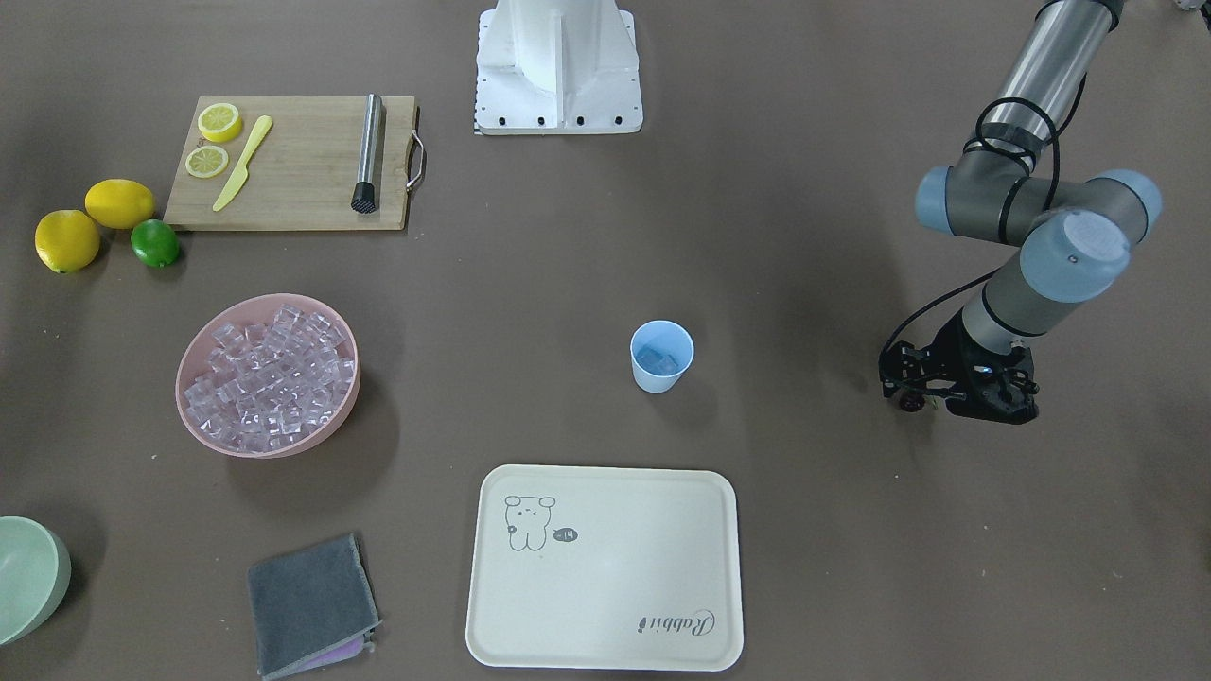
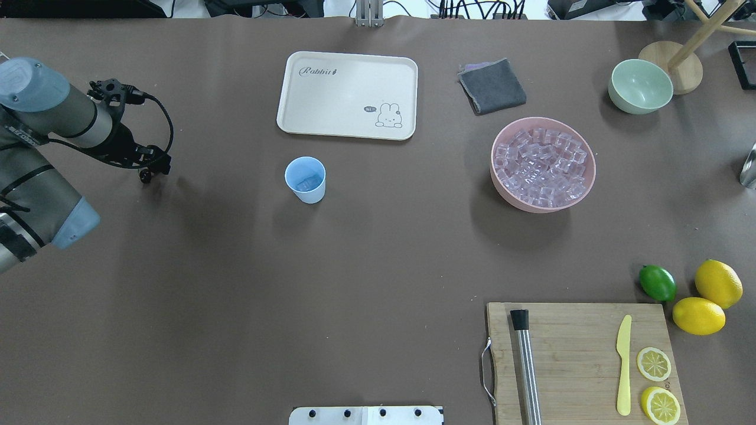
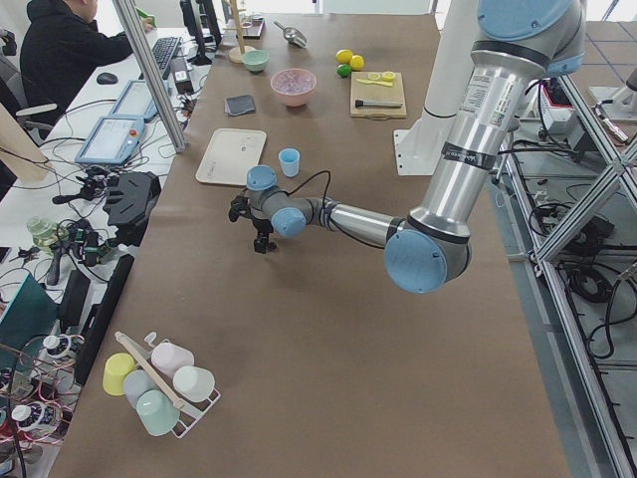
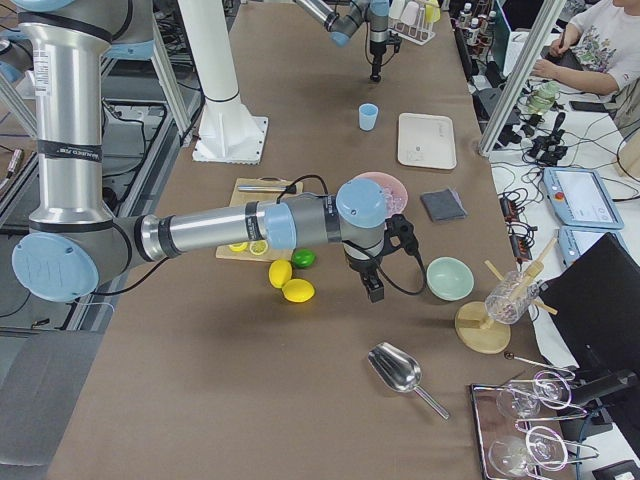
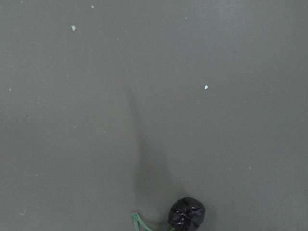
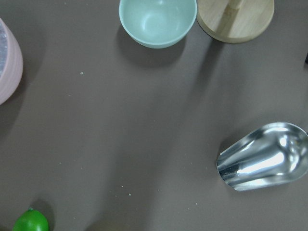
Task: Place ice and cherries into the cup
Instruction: 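Lower the left gripper onto the dark cherries and grasp them by the stems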
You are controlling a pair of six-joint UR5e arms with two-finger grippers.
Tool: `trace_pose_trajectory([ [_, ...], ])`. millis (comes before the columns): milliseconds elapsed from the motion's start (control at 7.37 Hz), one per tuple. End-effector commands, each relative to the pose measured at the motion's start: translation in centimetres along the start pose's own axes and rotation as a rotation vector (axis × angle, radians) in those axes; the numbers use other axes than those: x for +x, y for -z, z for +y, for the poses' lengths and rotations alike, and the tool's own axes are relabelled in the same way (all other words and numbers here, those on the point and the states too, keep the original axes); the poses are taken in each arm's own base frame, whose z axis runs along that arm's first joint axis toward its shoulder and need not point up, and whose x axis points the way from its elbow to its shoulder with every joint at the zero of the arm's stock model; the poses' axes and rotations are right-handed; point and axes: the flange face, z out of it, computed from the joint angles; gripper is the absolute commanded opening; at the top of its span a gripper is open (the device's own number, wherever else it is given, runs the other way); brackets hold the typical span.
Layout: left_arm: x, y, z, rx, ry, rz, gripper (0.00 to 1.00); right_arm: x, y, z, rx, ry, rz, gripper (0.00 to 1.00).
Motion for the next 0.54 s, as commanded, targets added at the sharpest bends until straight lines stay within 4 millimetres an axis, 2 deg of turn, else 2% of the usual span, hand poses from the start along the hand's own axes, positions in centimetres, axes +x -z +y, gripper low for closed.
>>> trace_pose_trajectory([
  [0,0.08,0.08,-0.1,0.002,0.003,0.002,0.56,0.43,-1.06,-0.36,-0.103,-0.012,0.142,0.97],
  [136,0.07,0.08,-0.11,0.003,0.002,0.001,0.45,0.64,-1.24,-0.57,-0.108,-0.011,0.148,0.98],
  [271,0.05,0.19,-0.16,0.005,0.003,0.001,0.41,0.6,-1.26,-0.57,-0.108,-0.014,0.143,0.98],
  [407,0.3,0.41,-0.25,0.009,0.002,0.005,0.3,0.59,-1.31,-0.57,-0.106,-0.014,0.137,0.98],
])
